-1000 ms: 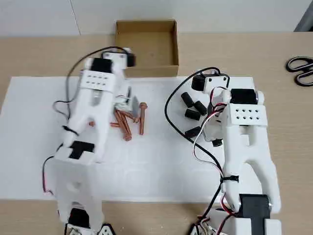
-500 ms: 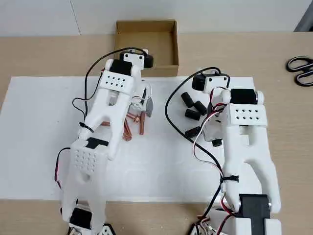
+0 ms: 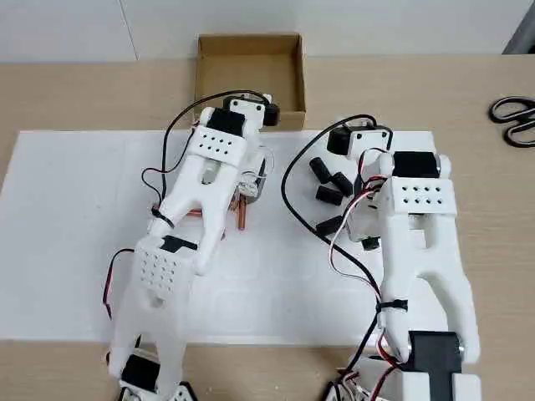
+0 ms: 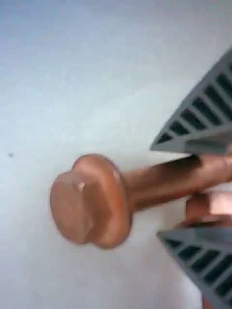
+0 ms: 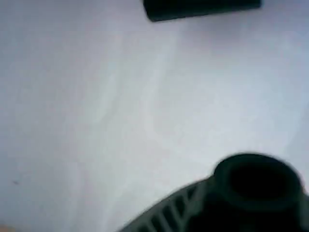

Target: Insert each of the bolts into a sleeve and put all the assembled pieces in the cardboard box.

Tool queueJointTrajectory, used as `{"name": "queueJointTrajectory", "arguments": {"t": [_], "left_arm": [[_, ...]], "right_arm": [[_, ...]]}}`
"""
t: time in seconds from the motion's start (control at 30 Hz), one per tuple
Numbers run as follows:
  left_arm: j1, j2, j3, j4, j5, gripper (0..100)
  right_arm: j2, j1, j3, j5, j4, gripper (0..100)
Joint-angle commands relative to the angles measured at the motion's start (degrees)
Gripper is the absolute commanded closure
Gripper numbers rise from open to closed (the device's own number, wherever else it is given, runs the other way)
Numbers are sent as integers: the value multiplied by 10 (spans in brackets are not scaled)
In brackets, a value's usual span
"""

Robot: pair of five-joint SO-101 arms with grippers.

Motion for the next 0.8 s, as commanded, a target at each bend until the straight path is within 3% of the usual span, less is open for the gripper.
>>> {"name": "queueJointTrajectory", "arguments": {"t": [0.0,0.33,0.47,0.77], "left_arm": [[1,3,-22,0,5,917],[1,63,-46,-4,22,919],[4,63,-76,2,25,994],[4,62,-145,12,25,994]], "right_arm": [[-27,2,-5,-6,3,995],[-27,2,-5,-6,3,995],[-28,2,-5,-6,3,995],[-30,4,-5,-6,3,995]]}}
